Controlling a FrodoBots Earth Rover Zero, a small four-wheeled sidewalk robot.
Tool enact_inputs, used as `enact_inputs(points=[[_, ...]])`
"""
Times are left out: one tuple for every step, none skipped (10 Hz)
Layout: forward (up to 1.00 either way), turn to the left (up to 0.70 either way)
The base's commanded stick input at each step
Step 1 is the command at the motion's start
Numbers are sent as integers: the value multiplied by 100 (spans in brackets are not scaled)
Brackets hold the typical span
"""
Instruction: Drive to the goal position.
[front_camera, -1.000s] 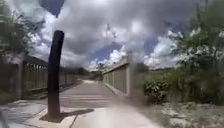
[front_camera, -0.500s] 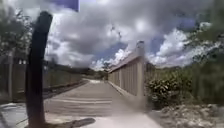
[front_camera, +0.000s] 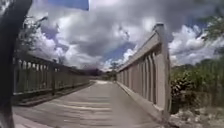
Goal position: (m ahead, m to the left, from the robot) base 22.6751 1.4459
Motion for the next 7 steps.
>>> enact_inputs(points=[[85, 6], [85, 32], [85, 34], [85, 34], [85, 9], [85, 0], [85, 0]])
